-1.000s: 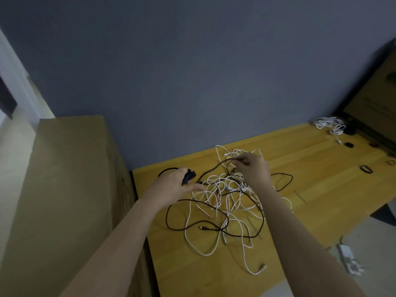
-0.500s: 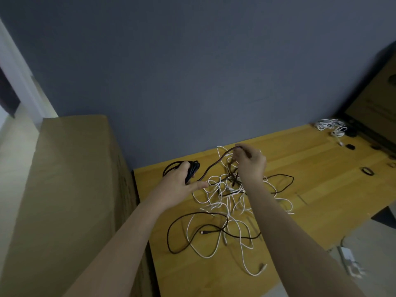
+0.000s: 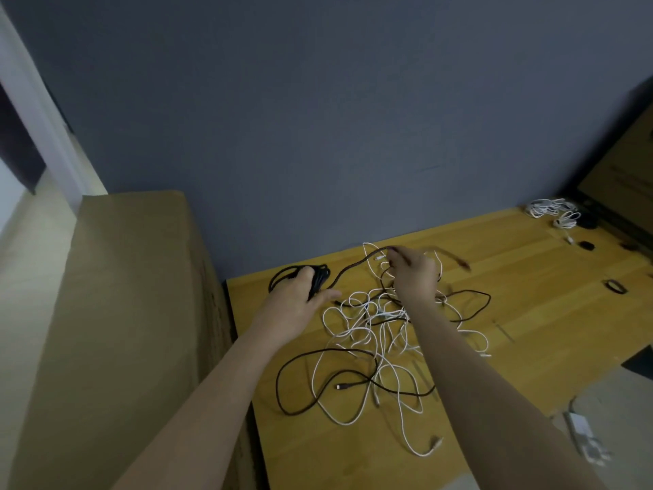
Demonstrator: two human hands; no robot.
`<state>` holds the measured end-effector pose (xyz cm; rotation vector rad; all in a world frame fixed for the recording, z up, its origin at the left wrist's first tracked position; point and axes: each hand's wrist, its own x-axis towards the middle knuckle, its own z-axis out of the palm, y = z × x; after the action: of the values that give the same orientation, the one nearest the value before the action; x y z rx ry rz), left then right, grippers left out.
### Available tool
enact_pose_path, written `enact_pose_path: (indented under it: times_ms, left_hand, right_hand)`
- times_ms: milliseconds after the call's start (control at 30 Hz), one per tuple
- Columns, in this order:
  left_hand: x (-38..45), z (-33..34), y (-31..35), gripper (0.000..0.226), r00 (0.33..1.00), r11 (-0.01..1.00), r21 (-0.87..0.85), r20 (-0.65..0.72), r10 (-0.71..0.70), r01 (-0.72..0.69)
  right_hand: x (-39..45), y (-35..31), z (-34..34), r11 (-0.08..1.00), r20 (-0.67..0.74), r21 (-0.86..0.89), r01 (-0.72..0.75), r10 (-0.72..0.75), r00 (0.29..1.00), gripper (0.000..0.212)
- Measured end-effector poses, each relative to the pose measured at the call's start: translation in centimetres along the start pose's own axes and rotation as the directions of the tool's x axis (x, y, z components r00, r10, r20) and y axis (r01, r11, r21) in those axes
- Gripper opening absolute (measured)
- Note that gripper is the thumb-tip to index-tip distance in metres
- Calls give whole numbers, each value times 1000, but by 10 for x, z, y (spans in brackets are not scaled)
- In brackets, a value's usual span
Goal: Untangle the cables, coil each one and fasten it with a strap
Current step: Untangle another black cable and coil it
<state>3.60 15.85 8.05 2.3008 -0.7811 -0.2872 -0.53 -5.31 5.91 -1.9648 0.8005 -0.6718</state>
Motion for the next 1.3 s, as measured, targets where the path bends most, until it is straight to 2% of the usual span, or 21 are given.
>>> enact_pose_path:
  times_ms: [67,100,233,267,333,400,533,600,733,900,933,1000,1067,1100,1167,1233,1300]
  left_hand:
    - [0,2,1,40,1000,1000,-6,12,7,-7]
    - [0,2,1,40,1000,1000,-9,9,10,-9]
    - [1,0,-2,41,1000,998,-56,-14,13,-14]
    - [1,0,-2,43,1000,998,-68,-22,14,-16]
    - [2,-1,-4,44,999,992,-123,-47,8,-13]
    - [1,-4,-4,44,998,968,-251,-56,-8,-7]
    - [-2,-8,2,38,998,792,-608,60,-19,51]
    - [-2,-9,8,38,998,708,-704,54,-33,61]
    - [0,-10,12,39,997,548,-836,-6,-72,35]
    - [1,-4,12,29,999,468,-883,-49,-13,-37]
    - [1,-3,11,27,998,480,-876,-61,-7,-51]
    - [1,-1,7,22,997,628,-775,-76,15,-68]
    - [0,4,4,13,997,771,-632,-70,43,-77]
    - [-1,6,4,10,995,808,-582,-78,61,-95]
    - [-1,9,2,10,990,865,-482,-102,98,-136]
    - [-3,9,-1,17,991,930,-345,-83,103,-126]
    - [-7,9,-5,22,996,983,-165,-17,85,-86]
  right_hand:
    - [-2,-7,5,941,55,315,-126,114,992,15]
    - [-5,-10,5,902,118,396,-170,133,984,15]
    - [-8,-5,4,851,258,460,-253,145,955,22]
    - [-7,-1,5,874,252,421,-241,143,957,23]
    - [-9,4,6,965,215,236,-119,67,974,25]
    - [-12,10,5,996,247,86,-5,-16,969,25]
    - [-20,16,5,983,328,-124,136,-88,940,24]
    - [-29,15,7,979,371,-124,161,-105,923,25]
    - [-61,20,19,996,507,47,72,-86,858,28]
    - [-99,50,43,1000,535,20,21,-29,844,20]
    - [-105,53,46,997,557,-21,77,-52,829,20]
    - [-116,55,52,943,600,-141,301,-160,784,25]
    - [-119,53,57,737,562,-316,598,-362,744,30]
    - [-121,52,58,620,553,-372,691,-449,701,31]
    - [-120,51,58,457,524,-379,805,-611,593,30]
    - [-120,47,54,367,494,-303,879,-728,475,25]
    - [-120,38,45,319,407,-248,915,-822,397,19]
